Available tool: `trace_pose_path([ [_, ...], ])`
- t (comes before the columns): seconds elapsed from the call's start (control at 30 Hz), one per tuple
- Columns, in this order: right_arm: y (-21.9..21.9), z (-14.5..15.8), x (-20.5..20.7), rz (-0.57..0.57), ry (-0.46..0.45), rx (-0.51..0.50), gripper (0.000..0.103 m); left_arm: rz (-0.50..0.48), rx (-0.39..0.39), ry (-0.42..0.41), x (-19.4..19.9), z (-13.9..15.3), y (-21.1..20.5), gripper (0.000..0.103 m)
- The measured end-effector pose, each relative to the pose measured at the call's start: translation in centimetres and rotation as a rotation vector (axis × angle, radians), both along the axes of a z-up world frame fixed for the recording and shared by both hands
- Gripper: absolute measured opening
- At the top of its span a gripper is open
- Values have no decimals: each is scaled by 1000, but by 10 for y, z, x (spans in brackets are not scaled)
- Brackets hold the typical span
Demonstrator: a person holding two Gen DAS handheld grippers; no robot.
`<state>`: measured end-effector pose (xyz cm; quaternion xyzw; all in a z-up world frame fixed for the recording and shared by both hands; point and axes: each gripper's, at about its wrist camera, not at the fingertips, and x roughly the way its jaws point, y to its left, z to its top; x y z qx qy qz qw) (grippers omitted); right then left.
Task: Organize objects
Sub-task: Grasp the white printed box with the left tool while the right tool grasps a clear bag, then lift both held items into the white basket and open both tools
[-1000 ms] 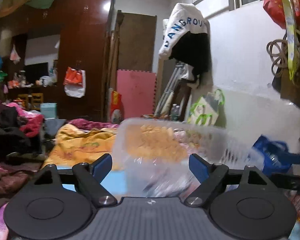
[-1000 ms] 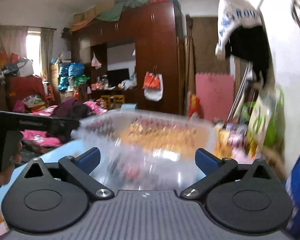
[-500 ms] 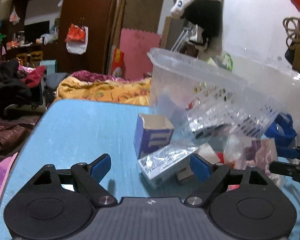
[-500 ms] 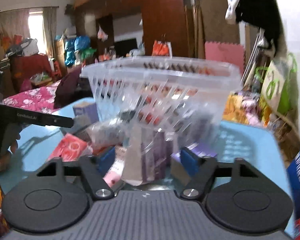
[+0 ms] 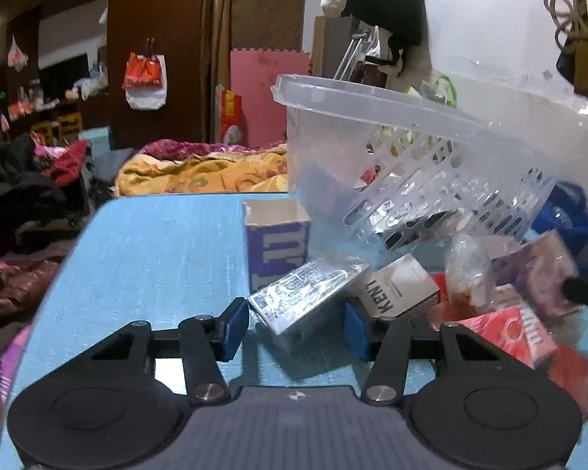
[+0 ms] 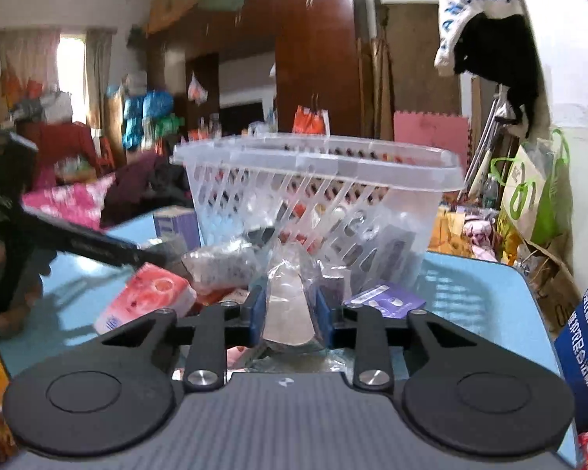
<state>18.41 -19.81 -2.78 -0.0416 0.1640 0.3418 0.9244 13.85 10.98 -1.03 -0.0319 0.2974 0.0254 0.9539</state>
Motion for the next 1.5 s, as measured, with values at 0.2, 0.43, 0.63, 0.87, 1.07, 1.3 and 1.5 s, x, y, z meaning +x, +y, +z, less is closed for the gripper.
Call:
trace_pose_path([
  [0.2, -9, -5, 2, -15, 5, 69, 31, -32, 0, -23, -4, 2, -2, 55],
  [0.43, -17, -8, -1, -8, -18, 137, 30, -52, -1, -159, -28, 10, -6, 54],
  [0.63, -26, -10, -9, -12, -83, 203, 30, -51, -34, -251, -40, 14, -2, 54],
  [0.87, -23, -10, 0, -6, -43, 190, 29, -57, -35, -244, -37, 13, -2, 53],
  [1.07, -10, -11, 11, 15, 45, 98, 30, -76, -3, -238, -40, 10, -6, 53],
  [1.3, 16, -15, 12, 0, 68, -81, 34, -87, -13, -226, -39, 9, -6, 53],
  [1.5, 4, -8, -2, -22, 5, -10, 33, -91, -55, -301, -52, 15, 0, 53],
])
